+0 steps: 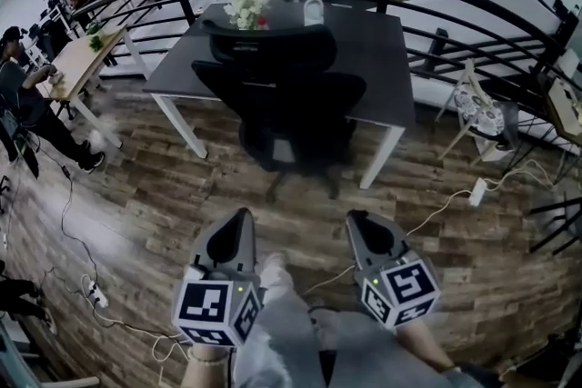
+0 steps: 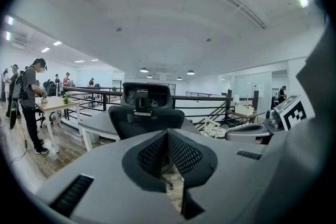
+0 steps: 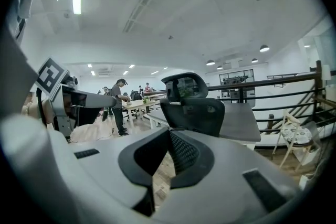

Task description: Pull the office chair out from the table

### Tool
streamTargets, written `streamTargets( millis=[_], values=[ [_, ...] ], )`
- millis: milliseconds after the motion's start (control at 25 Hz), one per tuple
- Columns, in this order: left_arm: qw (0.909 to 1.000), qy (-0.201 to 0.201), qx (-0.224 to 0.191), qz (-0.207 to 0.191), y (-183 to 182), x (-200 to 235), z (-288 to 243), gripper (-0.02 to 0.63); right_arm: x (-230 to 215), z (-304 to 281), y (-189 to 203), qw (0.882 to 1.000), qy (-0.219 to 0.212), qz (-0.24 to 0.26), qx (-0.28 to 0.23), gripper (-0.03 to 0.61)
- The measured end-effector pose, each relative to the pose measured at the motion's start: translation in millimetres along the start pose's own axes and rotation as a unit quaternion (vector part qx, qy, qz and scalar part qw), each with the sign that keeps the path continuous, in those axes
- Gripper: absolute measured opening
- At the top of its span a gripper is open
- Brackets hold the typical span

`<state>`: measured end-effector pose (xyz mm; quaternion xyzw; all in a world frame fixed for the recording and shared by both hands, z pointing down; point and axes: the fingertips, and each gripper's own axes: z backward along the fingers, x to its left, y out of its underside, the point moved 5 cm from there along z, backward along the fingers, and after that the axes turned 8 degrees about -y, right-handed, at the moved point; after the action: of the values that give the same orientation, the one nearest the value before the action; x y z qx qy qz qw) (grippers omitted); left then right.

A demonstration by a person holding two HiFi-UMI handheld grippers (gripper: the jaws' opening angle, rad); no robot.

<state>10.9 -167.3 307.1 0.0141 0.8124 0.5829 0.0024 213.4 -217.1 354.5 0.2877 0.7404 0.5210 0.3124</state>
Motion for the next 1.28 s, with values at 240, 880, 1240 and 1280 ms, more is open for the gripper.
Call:
streamTargets(
  millis=[240, 880, 1240, 1280],
  values=[
    [0.9996, 0.009, -0.023, -0.014, -16.4, 21.6, -40.2, 0.009, -17.2, -32.1, -12.0, 1.0, 0.028, 0.011, 0.0, 0.005],
    [0.981, -0.031, -0.072, -0.177, -69.2, 119.5, -160.9, 0.011, -66.2, -130.3, -69.8, 0.985, 0.14, 0.095, 0.006, 0.005],
    [0.9627, -0.015, -0.117, -0.243, -84.2, 165.7, -221.8, 0.012, -100.6, -172.5, -83.3, 0.968, 0.207, 0.139, 0.027, 0.009],
    [0.9598, -0.013, -0.12, -0.253, -84.1, 170.0, -228.9, 0.021, -104.3, -176.8, -84.3, 0.966, 0.21, 0.145, 0.03, 0.023]
  ],
)
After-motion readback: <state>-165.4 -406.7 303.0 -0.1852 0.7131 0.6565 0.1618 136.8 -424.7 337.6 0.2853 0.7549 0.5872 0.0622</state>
